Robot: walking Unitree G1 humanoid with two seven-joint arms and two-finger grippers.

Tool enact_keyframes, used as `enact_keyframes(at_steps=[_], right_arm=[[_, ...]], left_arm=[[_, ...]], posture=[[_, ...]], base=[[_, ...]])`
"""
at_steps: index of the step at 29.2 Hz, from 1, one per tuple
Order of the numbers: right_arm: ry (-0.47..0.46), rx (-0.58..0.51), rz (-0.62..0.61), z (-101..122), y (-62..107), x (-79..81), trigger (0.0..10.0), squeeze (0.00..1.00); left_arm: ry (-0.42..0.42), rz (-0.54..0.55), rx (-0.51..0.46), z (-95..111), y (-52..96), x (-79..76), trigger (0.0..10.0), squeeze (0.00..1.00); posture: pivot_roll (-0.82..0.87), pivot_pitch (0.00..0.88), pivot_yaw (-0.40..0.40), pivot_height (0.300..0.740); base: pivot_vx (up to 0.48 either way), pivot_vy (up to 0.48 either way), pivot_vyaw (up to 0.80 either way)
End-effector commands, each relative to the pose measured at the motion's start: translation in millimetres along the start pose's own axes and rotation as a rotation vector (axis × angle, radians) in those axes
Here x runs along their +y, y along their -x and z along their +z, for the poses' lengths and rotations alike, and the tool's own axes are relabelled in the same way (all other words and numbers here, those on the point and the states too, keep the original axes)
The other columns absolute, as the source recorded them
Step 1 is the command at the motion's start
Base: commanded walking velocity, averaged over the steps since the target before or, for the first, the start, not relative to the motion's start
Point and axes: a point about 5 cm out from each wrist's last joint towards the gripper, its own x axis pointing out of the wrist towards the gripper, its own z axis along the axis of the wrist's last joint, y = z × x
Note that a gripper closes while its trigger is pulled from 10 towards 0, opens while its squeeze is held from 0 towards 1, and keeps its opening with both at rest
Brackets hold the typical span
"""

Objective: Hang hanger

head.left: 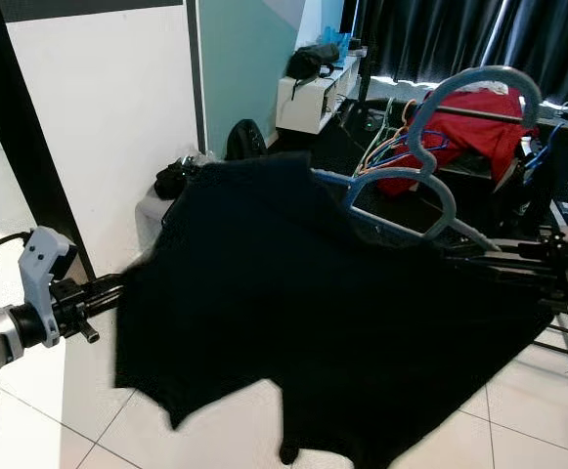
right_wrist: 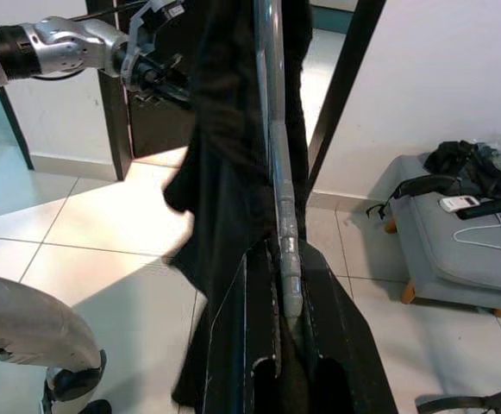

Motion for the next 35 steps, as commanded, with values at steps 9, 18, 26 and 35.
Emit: enact_keyframes(at_steps=[9,18,26,35], right_arm=[[-0.016,-0.001,0.048,-1.5,-2.3,1.9,0.0,0.0],[-0.064,0.034,0.133,-15.8,-13.3,11.9,0.0,0.0],[-0.07,0.034,0.206,-21.4,-31.3,18.2,0.0,0.0],[-0.059,0.017,0.24,-20.6,-42.6,22.6,0.0,0.0]], left_arm=[[-0.234,0.008,0.128,27.7,19.6,14.1,10.0,1.0],[-0.295,-0.142,-0.353,130.7,11.0,-6.4,10.0,0.0],[-0.405,-0.473,-0.304,151.7,-8.5,-41.4,10.0,0.0],[-0.396,-0.605,-0.077,120.8,-22.7,-59.0,10.0,0.0]], posture=[[-0.06,0.0,-0.06,0.74],[-0.05,0.0,-0.058,0.74],[-0.05,0.0,-0.048,0.74],[-0.06,0.0,-0.037,0.74]], base=[[0.0,0.0,0.0],[0.0,0.0,0.0],[0.0,0.0,0.0],[0.0,0.0,0.0]])
